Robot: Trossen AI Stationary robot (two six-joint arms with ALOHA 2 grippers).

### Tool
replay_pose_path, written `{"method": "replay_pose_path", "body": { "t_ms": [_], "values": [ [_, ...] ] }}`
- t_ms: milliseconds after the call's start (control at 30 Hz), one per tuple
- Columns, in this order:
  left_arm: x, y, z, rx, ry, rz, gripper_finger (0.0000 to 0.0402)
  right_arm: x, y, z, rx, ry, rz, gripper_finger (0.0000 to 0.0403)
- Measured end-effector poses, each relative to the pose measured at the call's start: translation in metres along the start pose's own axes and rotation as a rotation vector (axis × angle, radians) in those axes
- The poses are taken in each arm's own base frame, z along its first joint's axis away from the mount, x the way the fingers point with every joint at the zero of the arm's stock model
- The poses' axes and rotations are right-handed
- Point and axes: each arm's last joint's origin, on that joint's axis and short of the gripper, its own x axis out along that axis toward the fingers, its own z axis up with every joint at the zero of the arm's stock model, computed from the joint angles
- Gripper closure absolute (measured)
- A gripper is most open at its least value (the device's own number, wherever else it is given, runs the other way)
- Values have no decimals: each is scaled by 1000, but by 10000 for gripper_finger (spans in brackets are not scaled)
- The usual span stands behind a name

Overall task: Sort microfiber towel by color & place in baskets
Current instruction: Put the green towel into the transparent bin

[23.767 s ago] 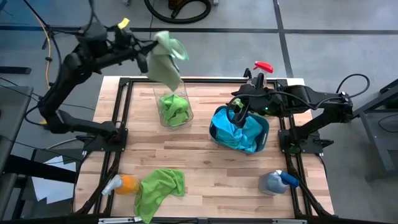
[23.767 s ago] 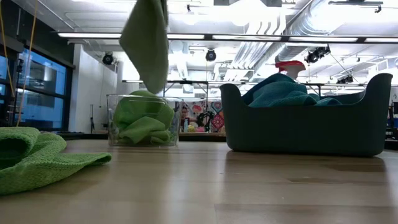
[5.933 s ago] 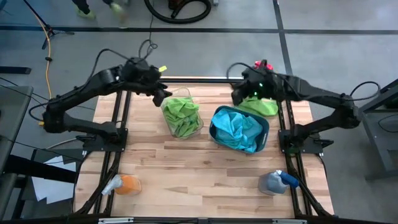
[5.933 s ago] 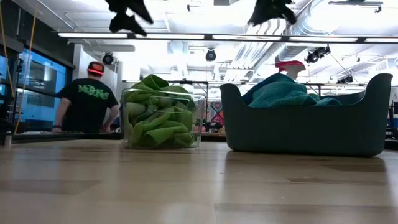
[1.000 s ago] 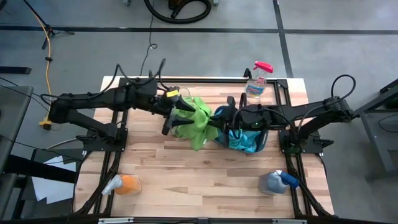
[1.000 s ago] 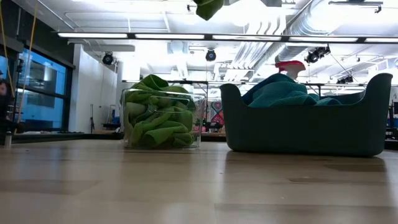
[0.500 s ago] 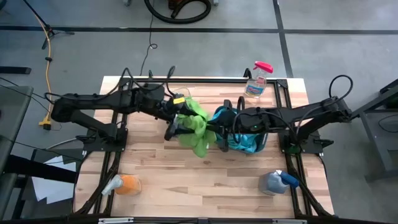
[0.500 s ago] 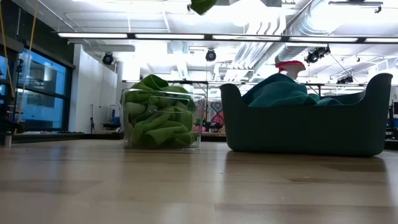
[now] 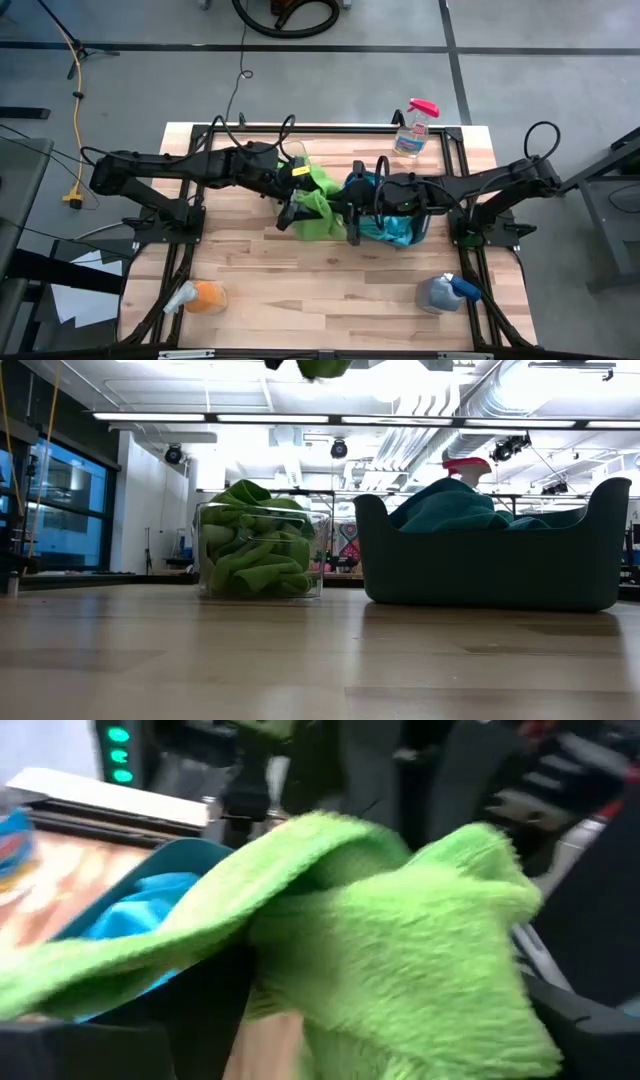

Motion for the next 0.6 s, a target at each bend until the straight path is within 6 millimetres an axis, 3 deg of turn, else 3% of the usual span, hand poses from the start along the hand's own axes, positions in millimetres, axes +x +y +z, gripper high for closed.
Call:
{"method": "replay_pose_path", "body": {
  "t_ms": [133,333,433,600],
  "values": [
    [0,1,0,-26,-7,52,154,-2,0,4,30,-3,-9,361],
    [-1,4,-6,-40,51,93,369,-10,-3,4,68,28,-127,284],
    [-11,7,-10,-43,104,168,381,-22,-5,6,55,45,-193,232],
    [-48,12,-13,15,151,399,394,-47,-10,14,44,39,-289,164]
  ]
}}
